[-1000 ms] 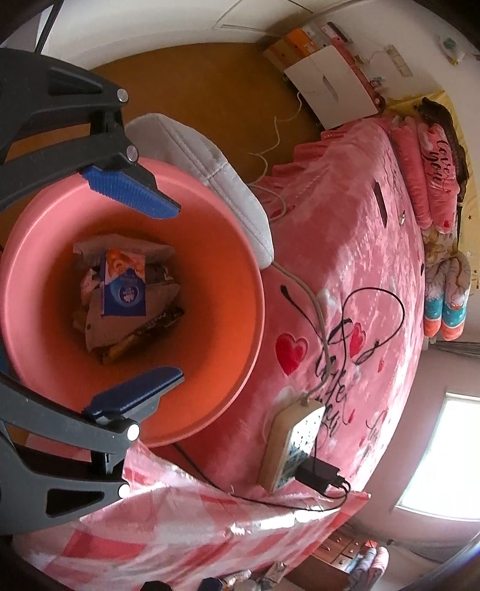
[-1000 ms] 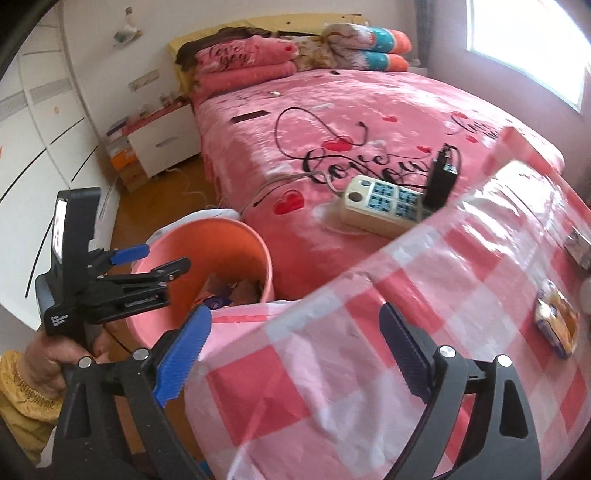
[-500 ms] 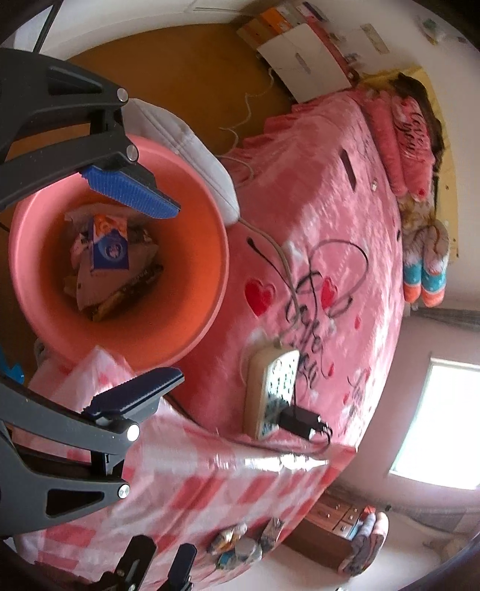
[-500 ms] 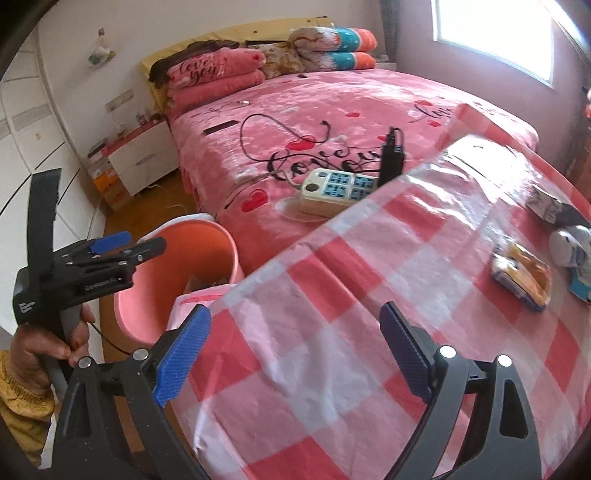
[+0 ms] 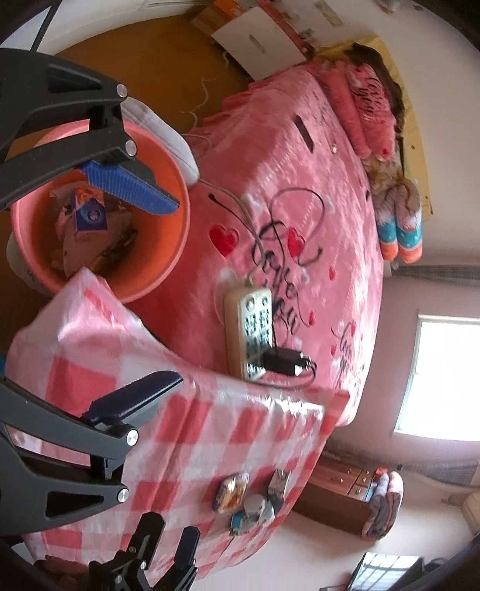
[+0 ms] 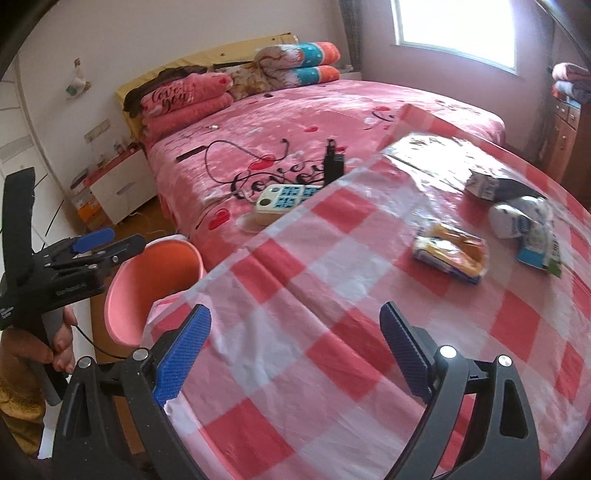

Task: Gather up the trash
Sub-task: 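Move both grippers back over the remaining trash on the sheet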

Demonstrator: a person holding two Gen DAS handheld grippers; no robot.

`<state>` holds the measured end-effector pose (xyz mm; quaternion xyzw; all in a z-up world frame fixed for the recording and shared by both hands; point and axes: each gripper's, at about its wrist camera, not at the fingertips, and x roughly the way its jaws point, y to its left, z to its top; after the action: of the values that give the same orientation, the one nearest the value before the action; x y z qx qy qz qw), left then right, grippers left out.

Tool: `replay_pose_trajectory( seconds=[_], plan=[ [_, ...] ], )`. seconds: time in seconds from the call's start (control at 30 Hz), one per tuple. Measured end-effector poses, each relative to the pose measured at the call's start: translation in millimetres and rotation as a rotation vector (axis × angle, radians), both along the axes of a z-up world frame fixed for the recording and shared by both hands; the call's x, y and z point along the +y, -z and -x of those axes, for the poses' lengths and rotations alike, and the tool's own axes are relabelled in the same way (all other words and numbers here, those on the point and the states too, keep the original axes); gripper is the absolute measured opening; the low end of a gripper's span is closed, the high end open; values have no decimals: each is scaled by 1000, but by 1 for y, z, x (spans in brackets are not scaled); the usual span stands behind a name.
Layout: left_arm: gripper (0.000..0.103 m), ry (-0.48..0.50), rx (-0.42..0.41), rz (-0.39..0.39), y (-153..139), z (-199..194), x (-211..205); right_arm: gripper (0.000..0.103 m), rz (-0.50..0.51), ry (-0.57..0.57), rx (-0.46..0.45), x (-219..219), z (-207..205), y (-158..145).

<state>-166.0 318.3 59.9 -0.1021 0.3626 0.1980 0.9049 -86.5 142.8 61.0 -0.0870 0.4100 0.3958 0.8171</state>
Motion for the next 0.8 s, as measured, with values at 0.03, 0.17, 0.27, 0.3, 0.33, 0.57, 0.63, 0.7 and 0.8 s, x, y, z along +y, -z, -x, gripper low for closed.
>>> replay_pose_trajectory(
  seconds=[0.03, 0.17, 0.27, 0.3, 0.33, 0.57, 0.63, 0.7, 0.8],
  plan=[
    [88, 12, -4, -7, -3, -2, -5, 92, -5, 13, 0, -6, -1, -1],
    [88, 56, -20, -31, -16, -13, -24, 94, -19, 59, -4, -27, -5, -5],
    [89, 97, -37, -44, -29, -22, -41, 94, -33, 98, -6, -45, -10, -8],
    [89, 114, -43, -50, -34, -26, -47, 94, -38, 115, -7, -53, -12, -9],
    [89, 133, -51, -56, -39, -30, -53, 94, -43, 129, -7, -60, -14, -10],
    [91, 303, -99, -35, -74, -64, -101, 94, -79, 245, 18, -116, -31, -9],
    [91, 369, -103, -17, -82, -80, -118, 94, -101, 285, 32, -137, -39, -8],
    [92, 433, -101, -14, -88, -98, -137, 94, -117, 319, 46, -155, -46, -7],
    [92, 520, -86, -30, -90, -125, -166, 94, -132, 356, 60, -177, -59, -4]
  ],
)
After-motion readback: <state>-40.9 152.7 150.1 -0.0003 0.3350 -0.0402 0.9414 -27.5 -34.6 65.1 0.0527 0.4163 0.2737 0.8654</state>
